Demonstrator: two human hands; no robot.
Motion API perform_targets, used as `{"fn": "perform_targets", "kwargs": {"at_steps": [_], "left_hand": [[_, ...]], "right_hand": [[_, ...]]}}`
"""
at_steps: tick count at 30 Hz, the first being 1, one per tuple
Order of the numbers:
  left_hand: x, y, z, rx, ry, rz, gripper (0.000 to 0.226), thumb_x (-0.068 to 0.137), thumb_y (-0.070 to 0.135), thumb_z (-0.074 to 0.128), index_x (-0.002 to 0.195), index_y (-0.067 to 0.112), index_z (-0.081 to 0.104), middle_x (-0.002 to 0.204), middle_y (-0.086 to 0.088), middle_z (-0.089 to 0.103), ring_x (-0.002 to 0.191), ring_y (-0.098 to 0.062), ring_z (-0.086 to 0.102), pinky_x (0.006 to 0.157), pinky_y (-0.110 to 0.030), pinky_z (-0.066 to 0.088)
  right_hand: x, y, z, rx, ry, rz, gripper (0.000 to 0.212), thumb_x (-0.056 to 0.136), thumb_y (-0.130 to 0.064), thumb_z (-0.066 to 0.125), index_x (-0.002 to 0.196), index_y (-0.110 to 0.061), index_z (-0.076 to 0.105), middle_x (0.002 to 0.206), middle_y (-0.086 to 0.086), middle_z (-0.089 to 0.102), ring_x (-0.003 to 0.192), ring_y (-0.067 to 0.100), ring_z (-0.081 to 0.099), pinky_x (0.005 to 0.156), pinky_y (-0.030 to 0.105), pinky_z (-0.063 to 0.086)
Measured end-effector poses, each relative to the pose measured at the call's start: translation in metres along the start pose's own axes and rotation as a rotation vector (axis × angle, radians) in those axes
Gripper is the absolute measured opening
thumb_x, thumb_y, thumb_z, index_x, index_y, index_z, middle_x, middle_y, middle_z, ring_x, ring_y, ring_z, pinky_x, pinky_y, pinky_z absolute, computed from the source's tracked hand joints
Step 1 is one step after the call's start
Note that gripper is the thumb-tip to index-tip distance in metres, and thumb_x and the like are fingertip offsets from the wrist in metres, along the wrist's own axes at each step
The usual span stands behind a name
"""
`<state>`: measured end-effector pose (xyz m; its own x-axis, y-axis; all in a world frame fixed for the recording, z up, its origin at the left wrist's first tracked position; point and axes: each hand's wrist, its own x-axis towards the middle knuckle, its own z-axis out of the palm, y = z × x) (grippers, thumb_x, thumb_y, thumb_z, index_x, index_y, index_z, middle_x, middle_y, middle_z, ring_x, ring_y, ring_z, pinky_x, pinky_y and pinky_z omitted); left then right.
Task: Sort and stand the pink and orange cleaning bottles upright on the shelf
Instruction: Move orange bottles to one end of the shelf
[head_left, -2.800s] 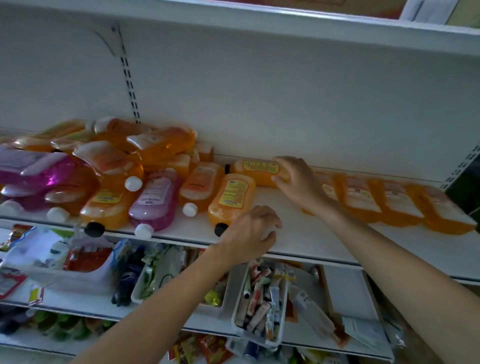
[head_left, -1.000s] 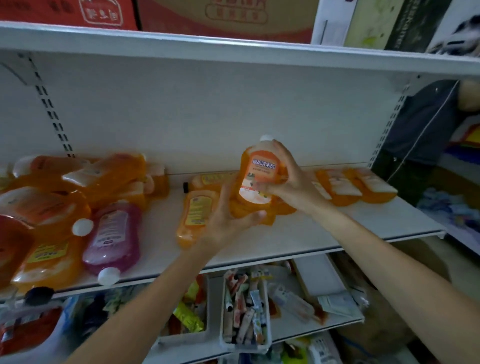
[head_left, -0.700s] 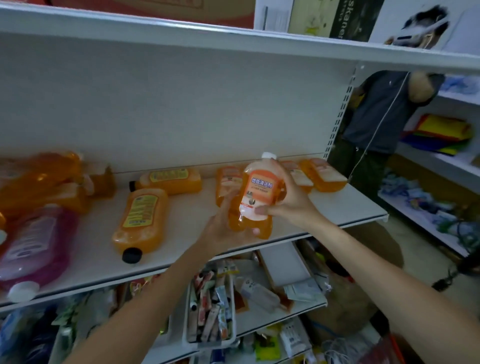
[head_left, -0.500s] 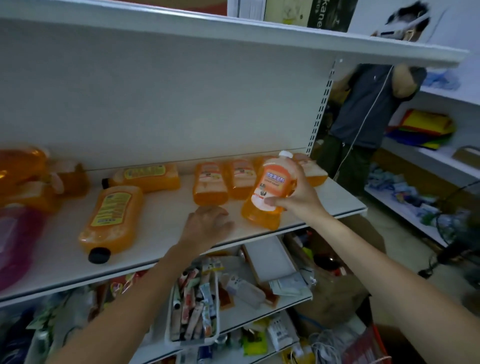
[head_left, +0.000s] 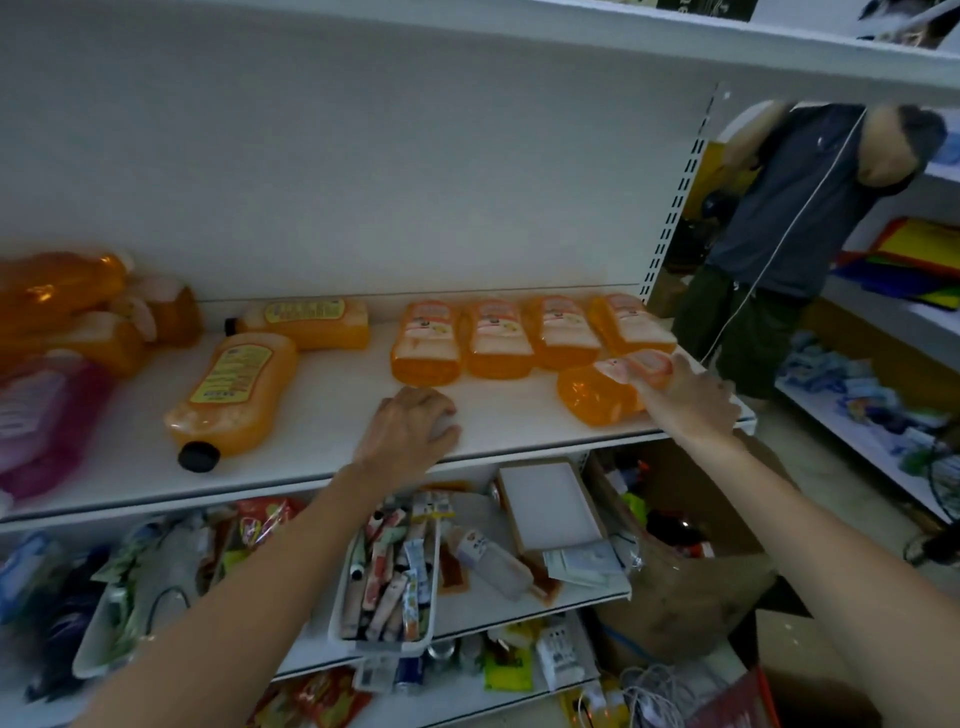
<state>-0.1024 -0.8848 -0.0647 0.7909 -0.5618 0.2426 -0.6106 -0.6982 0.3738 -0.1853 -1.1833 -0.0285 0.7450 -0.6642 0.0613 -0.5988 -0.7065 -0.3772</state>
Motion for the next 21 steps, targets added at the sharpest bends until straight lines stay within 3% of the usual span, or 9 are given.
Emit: {"fn": "perform_targets", "kwargs": {"at_steps": [2,6,10,14,17,21], "left_hand": [[-0.003,0.003,0.001,-0.02,0.027,-0.016,0.028,0.086,0.028,0.058,0.107,0.009,0.062,0.113,-0.007,0.061,0.107,-0.026,0.052,0.089,-0.035,0.041],[-0.012,0.004,-0.003,-0.056,0.046,-0.043,0.027,0.086,0.024,0.059,0.11,0.011,0.062,0.117,-0.006,0.058,0.108,-0.024,0.05,0.09,-0.031,0.039],[-0.027,-0.008,-0.023,-0.107,0.074,-0.115,0.023,0.087,0.02,0.058,0.108,0.013,0.062,0.116,-0.003,0.055,0.107,-0.019,0.05,0.085,-0.024,0.036],[-0.046,-0.036,-0.055,-0.115,0.199,-0.121,0.018,0.084,0.011,0.06,0.102,0.008,0.064,0.11,-0.008,0.059,0.104,-0.024,0.055,0.087,-0.027,0.042],[-0.063,-0.056,-0.085,-0.085,0.307,-0.199,0.02,0.083,0.012,0.061,0.102,0.008,0.066,0.113,-0.009,0.06,0.106,-0.024,0.055,0.079,-0.015,0.033],[-0.098,-0.094,-0.123,-0.044,0.391,-0.267,0.022,0.075,0.011,0.061,0.096,0.009,0.069,0.106,-0.011,0.062,0.096,-0.031,0.06,0.078,-0.032,0.046]], "right_hand": [[0.004,-0.009,-0.006,-0.144,0.054,-0.037,0.087,0.078,-0.08,0.031,0.139,-0.019,0.037,0.148,0.022,0.024,0.136,0.042,0.019,0.107,0.053,0.021],[0.011,-0.024,-0.004,-0.161,0.154,-0.184,0.067,0.087,-0.06,0.048,0.132,-0.011,0.046,0.141,0.022,0.034,0.129,0.043,0.028,0.103,0.052,0.029],[0.005,-0.06,0.01,-0.06,0.286,-0.515,0.054,0.084,-0.024,0.061,0.135,-0.012,0.044,0.138,0.02,0.041,0.128,0.043,0.032,0.104,0.054,0.031],[-0.017,-0.134,0.027,0.065,0.319,-0.81,0.05,0.078,-0.008,0.065,0.126,-0.001,0.052,0.123,0.023,0.053,0.115,0.042,0.046,0.1,0.047,0.034],[-0.039,-0.19,0.046,0.143,0.27,-0.952,0.05,0.07,-0.007,0.068,0.119,0.002,0.057,0.112,0.024,0.058,0.102,0.044,0.054,0.092,0.04,0.036],[-0.076,-0.258,0.067,0.229,0.077,-1.07,0.05,0.075,-0.004,0.061,0.125,-0.001,0.055,0.122,0.022,0.056,0.114,0.039,0.051,0.097,0.041,0.039]]}}
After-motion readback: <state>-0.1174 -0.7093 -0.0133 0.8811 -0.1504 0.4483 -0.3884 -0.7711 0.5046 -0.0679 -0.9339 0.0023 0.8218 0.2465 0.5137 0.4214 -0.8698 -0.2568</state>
